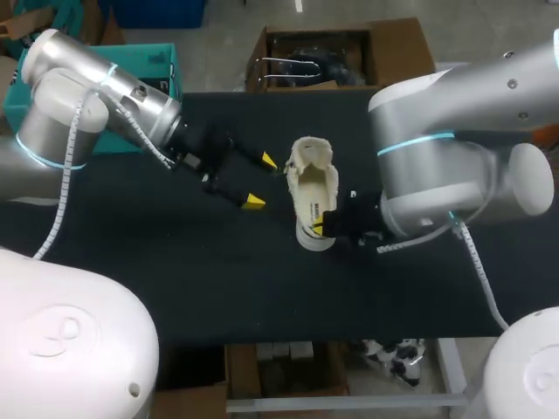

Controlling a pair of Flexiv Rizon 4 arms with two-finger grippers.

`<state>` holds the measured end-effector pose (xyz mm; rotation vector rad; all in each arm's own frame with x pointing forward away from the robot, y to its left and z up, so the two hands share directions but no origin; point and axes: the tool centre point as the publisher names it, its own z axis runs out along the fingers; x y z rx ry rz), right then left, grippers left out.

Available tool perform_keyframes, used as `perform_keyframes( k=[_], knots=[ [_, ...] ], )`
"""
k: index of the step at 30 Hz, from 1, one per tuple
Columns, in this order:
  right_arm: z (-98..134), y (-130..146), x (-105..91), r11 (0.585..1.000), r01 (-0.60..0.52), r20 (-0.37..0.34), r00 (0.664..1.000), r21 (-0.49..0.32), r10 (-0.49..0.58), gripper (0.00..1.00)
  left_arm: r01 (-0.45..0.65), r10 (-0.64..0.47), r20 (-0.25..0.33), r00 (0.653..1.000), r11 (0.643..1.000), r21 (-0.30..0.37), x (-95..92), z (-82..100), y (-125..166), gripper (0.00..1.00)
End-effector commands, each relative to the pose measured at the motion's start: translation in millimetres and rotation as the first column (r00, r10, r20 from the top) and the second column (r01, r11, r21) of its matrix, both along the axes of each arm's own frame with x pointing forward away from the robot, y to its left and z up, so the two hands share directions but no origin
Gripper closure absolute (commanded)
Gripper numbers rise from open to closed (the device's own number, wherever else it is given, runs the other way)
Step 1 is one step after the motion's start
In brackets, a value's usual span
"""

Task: Open the shoe tongue, take the insole out of the shoe, put the insole back into the shoe, and pack the shoe into the shoebox

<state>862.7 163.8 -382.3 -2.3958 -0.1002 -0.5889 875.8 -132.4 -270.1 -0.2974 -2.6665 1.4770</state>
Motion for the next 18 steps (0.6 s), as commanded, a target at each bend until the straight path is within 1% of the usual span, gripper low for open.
perform_keyframes(
  k=[1, 2, 3, 4, 5, 8, 10, 12, 13, 14, 15, 18],
  knots=[
    [1.9, 3.8, -1.8, 0.993, -0.103, -0.147, 0.985, -0.056, 0.094, 0.96, -0.067, 0.067, -0.01, 0.998, 0.997, 0.05, -16.9, 15.7, 15.2, 0.0],
    [4.7, 3.2, -3.9, 0.993, -0.104, -0.142, 0.985, -0.058, 0.095, 0.86, -0.07, 0.071, -0.015, 0.997, 0.996, 0.054, -18.9, 16.6, 18.0, 0.0],
    [8.1, 2.7, -6.4, 0.992, -0.107, -0.132, 0.986, -0.062, 0.098, 0.71, -0.082, 0.083, -0.024, 0.996, 0.995, 0.061, -20.8, 17.4, 20.4, 0.0],
    [12.2, 2.1, -9.0, 0.992, -0.109, -0.123, 0.987, -0.065, 0.1, 0.65, -0.097, 0.099, -0.027, 0.995, 0.993, 0.074, -22.2, 17.5, 22.8, 0.0],
    [16.9, 1.7, -11.7, 0.992, -0.108, -0.114, 0.988, -0.072, 0.1, 0.61, -0.105, 0.108, -0.028, 0.994, 0.992, 0.075, -23.6, 18.0, 25.7, 0.0],
    [30.9, 0.4, -19.7, 0.99, -0.11, -0.091, 0.991, -0.089, 0.102, 0.58, -0.126, 0.129, -0.036, 0.991, 0.989, 0.084, -26.9, 19.8, 33.5, 0.0],
    [40.0, 0.0, -23.9, 0.99, -0.112, -0.073, 0.992, -0.086, 0.106, 0.6, -0.14, 0.144, -0.041, 0.989, 0.986, 0.087, -28.1, 20.5, 38.5, 0.0],
    [47.5, 2.0, -25.4, 0.989, -0.118, -0.054, 0.992, -0.091, 0.113, 0.67, -0.157, 0.162, -0.047, 0.986, 0.983, 0.09, -29.0, 20.6, 42.8, 0.0],
    [50.7, 3.6, -24.4, 0.988, -0.123, -0.045, 0.992, -0.091, 0.119, 0.83, -0.165, 0.17, -0.051, 0.984, 0.982, 0.092, -29.5, 20.3, 44.8, 0.0],
    [53.0, 5.4, -22.3, 0.988, -0.131, -0.038, 0.991, -0.087, 0.128, 0.96, -0.174, 0.18, -0.057, 0.982, 0.98, 0.092, -30.0, 20.0, 46.4, 0.0],
    [54.4, 7.1, -19.0, 0.986, -0.143, -0.032, 0.989, -0.085, 0.141, 1.0, -0.184, 0.191, -0.065, 0.979, 0.978, 0.097, -29.8, 19.7, 48.2, 0.0],
    [52.4, 11.8, -5.1, 0.981, -0.176, -0.028, 0.984, -0.077, 0.175, 1.0, -0.211, 0.221, -0.088, 0.971, 0.971, 0.111, -27.7, 18.4, 53.4, 0.0]
  ],
)
